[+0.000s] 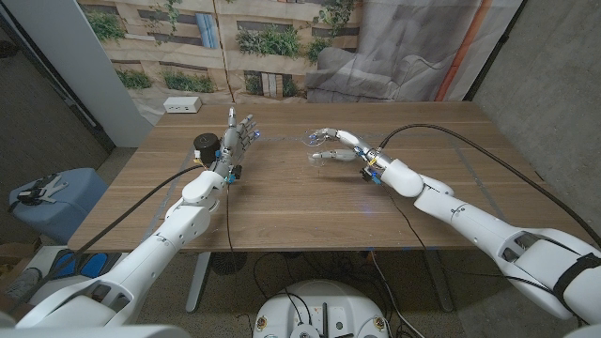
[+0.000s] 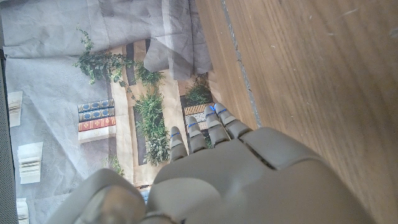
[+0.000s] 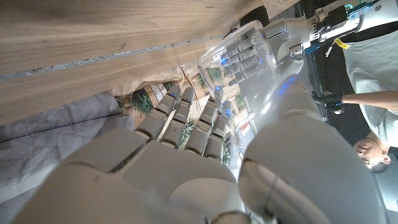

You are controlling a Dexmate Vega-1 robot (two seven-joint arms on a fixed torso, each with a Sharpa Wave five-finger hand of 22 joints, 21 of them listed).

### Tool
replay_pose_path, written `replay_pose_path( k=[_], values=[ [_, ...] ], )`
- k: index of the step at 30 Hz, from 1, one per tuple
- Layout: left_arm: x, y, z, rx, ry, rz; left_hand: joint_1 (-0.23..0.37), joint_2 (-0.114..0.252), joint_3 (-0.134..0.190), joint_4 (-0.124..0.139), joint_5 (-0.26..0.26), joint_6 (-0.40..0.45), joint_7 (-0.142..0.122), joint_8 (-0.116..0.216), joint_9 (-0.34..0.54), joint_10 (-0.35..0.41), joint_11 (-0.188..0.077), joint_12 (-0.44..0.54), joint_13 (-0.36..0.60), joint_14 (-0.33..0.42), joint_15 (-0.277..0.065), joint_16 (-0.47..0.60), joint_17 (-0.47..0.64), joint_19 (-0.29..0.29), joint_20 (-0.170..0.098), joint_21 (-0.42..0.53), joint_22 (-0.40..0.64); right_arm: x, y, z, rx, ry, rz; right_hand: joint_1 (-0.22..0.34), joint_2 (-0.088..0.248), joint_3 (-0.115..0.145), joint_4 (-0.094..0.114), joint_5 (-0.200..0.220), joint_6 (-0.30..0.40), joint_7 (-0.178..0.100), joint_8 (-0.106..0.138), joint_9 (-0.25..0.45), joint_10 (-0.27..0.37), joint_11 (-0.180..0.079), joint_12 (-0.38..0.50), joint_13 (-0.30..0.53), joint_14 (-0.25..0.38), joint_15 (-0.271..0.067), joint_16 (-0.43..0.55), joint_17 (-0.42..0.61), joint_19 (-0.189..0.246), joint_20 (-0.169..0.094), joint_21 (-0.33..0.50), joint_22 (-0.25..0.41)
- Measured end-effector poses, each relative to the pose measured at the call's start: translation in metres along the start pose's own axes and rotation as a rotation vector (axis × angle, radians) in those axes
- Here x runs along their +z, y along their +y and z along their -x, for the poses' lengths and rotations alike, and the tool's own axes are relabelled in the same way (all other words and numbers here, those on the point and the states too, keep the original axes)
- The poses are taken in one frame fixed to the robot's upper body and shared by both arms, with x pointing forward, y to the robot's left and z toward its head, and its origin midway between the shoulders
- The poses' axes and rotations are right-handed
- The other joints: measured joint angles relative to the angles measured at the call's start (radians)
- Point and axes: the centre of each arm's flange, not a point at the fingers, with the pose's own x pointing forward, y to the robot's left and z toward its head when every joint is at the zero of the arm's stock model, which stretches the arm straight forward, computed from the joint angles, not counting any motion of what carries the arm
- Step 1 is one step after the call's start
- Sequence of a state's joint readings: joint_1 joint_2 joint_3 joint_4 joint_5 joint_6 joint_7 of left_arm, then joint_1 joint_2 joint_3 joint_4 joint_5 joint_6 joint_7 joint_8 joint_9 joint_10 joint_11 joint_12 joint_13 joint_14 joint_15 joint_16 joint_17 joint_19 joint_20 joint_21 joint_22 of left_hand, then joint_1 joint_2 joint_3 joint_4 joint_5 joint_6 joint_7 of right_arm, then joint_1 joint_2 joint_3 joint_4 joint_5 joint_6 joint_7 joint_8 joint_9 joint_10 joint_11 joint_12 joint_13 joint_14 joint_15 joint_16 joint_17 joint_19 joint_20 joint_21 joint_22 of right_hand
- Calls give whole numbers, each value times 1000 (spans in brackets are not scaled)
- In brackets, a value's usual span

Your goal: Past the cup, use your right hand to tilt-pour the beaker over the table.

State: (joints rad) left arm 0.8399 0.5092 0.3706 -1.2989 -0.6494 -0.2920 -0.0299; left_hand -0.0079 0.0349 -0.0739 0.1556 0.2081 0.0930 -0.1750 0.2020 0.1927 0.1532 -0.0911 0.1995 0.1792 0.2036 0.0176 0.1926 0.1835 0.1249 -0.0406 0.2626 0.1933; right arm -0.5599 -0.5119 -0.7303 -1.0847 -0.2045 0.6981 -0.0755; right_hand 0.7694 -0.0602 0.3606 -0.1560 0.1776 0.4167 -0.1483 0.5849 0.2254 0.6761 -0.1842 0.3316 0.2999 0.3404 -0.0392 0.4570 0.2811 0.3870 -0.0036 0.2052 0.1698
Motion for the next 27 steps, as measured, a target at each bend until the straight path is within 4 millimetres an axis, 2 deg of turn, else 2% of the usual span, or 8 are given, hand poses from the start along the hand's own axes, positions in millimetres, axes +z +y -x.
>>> replay_pose_path(
  k=[16, 19, 20, 23, 24, 25, 27],
  values=[
    [0, 0, 0, 0, 0, 0, 0, 0, 0, 0, 8, 0, 0, 0, 0, 0, 0, 0, 0, 0, 0, 0, 0, 4, 3, -4, 0, 5, -21, 1, 35, 9, 130, 0, 0, -5, 3, -1, 7, 7, 12, 0, 16, 5, 5, 12, 7, -4, 10, 0, 3, 4, 0, 0],
    [0, 0, 0, 0, 0, 0, 0, 0, 0, 0, 8, 0, 0, 0, 0, 0, 0, 0, 0, 0, 0, 0, 0, 4, 3, -4, 0, 4, -19, 1, 52, 12, 144, -3, 3, -5, 3, -1, 7, 7, 15, 0, 16, 5, 5, 13, 10, 0, 10, 2, 10, -3, 0, 0],
    [0, 0, 0, 0, 0, 0, 0, 0, 0, 0, 8, 0, 0, 0, 0, 0, 0, 0, 0, 0, 0, 0, 0, 4, 3, -4, 0, 7, -28, 0, 51, 4, 163, -3, 3, -5, 3, -1, 7, 7, 15, -1, 16, 5, 5, 13, 10, 0, 10, 4, 10, -3, 0, 0],
    [0, 0, 0, 0, 1, 0, 0, 0, -3, 4, 8, 0, 0, 0, 0, 0, 0, 0, 0, 0, 0, 0, 0, 4, 3, -4, 0, 7, -28, 0, 69, 3, 178, -3, 3, -9, -1, -4, 7, 7, 15, -3, 21, 0, 5, 14, 10, 0, 10, 5, 10, -3, 0, 0],
    [0, 0, 0, 0, 1, 0, 0, 0, -4, 4, 8, 0, 0, 0, 0, 0, 0, 0, 0, 0, 0, 0, 0, 4, 3, -4, 0, 7, -27, 0, 77, 2, 182, -3, 3, -9, -1, -4, 7, 7, 15, -3, 21, 0, 5, 16, 10, 0, 10, 5, 11, -3, 0, 0],
    [0, 0, 0, 0, 1, 0, 0, 0, -4, 4, 8, 0, 0, 0, 0, 0, 0, 0, 0, 0, 0, 0, 0, 4, 3, -4, 0, 8, -34, -2, 79, -3, 199, -3, 3, -9, -1, -4, 7, 7, 15, -3, 21, 0, 5, 18, 10, 0, 15, 5, 14, 0, 0, 0],
    [0, 0, 0, 0, 1, 0, 0, 0, -4, 4, 8, 0, 0, 0, 0, 0, 0, 0, 0, 0, 0, 0, 0, 4, 3, -4, 0, 8, -32, -2, 99, -5, 205, -3, 3, -9, -1, -4, 7, 7, 15, -3, 21, 0, 5, 18, 10, 0, 18, 5, 18, 4, 0, 0]
  ],
)
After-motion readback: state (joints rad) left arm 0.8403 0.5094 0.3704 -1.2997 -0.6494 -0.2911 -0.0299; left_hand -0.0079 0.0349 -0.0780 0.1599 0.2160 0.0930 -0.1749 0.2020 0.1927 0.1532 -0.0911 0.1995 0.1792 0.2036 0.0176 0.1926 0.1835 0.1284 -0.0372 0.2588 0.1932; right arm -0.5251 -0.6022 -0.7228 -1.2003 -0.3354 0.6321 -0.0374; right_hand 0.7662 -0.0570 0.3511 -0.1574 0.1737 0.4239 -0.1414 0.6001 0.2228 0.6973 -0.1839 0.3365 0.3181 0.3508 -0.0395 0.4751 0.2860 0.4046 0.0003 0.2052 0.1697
